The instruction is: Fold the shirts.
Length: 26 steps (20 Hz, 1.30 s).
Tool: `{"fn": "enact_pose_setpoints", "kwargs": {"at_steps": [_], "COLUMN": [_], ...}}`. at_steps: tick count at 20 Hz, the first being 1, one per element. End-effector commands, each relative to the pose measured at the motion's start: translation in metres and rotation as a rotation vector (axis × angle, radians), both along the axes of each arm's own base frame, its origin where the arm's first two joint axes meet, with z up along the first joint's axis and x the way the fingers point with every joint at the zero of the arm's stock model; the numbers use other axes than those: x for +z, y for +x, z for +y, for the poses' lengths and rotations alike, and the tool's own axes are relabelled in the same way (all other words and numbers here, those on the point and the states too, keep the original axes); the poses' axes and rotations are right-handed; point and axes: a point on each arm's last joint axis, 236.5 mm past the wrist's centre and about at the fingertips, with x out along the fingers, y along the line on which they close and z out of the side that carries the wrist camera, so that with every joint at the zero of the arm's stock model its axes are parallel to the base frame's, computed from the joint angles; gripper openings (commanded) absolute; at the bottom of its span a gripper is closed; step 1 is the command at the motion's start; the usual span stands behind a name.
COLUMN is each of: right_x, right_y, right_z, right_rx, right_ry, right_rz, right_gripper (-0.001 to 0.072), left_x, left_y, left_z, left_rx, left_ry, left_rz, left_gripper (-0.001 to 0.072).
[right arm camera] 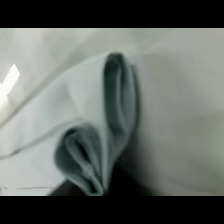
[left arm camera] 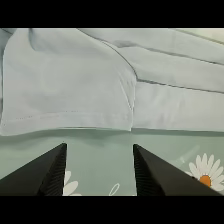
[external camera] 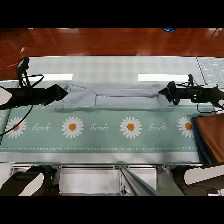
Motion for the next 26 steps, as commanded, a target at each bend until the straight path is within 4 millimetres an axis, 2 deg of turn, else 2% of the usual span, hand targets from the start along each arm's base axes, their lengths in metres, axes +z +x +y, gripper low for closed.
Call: {"fn": "enact_pose_setpoints", "kwargs": {"at_steps": [1, 3, 4, 5, 6, 8, 9, 11, 14, 16, 18, 21, 23, 26], "right_x": [0.014, 0.034, 0.045, 0.057, 0.069, 0.098, 0.118, 0.158, 0.207, 0.227, 0.239, 0.248, 0.251, 0.251], "right_y": [0.017, 0.015, 0.008, -0.003, -0.016, -0.043, -0.055, -0.077, -0.114, -0.134, -0.149, -0.165, -0.168, -0.167], "right_z": [0.024, 0.022, 0.018, 0.013, 0.009, -0.003, -0.005, 0.001, 0.014, 0.021, 0.026, 0.034, 0.035, 0.035], "right_rx": [0.079, 0.108, 0.143, 0.194, 0.247, 0.321, 0.340, 0.344, 0.331, 0.315, 0.301, 0.315, 0.316, 0.313], "right_ry": [-0.002, -0.019, -0.044, -0.086, -0.135, -0.261, -0.303, -0.350, -0.388, -0.393, -0.395, -0.386, -0.386, -0.385], "right_rz": [-0.072, -0.107, -0.118, -0.127, -0.129, -0.143, -0.175, -0.262, -0.370, -0.408, -0.430, -0.447, -0.451, -0.455], "right_gripper": [0.0025, 0.0024, 0.0024, 0.0024, 0.0024, 0.0024, 0.0024, 0.0024, 0.0024, 0.0024, 0.0024, 0.0024, 0.0024, 0.0025], "left_x": [0.001, 0.000, 0.000, 0.000, 0.003, 0.014, 0.019, 0.016, -0.011, -0.034, -0.058, -0.087, -0.099, -0.109], "left_y": [0.000, 0.000, 0.000, 0.000, 0.002, 0.018, 0.026, 0.035, 0.037, 0.033, 0.013, -0.021, -0.044, -0.081], "left_z": [-0.001, -0.001, -0.002, -0.002, -0.005, -0.020, -0.034, -0.080, -0.175, -0.240, -0.299, -0.370, -0.405, -0.440], "left_rx": [0.002, 0.002, 0.000, -0.002, -0.005, 0.007, 0.011, -0.072, -0.275, -0.408, -0.566, -0.699, -0.752, -0.835], "left_ry": [-0.006, -0.005, -0.005, -0.004, -0.009, -0.050, -0.087, -0.111, -0.104, -0.100, -0.088, -0.093, -0.096, -0.102], "left_rz": [-0.002, -0.002, -0.001, -0.002, -0.017, -0.091, -0.124, -0.142, -0.071, -0.003, 0.094, 0.234, 0.281, 0.317], "left_gripper": [0.0508, 0.0504, 0.0395, 0.0135, 0.0020, 0.0019, 0.0019, 0.0018, 0.0018, 0.0018, 0.0018, 0.0018, 0.0018, 0.0018]}}
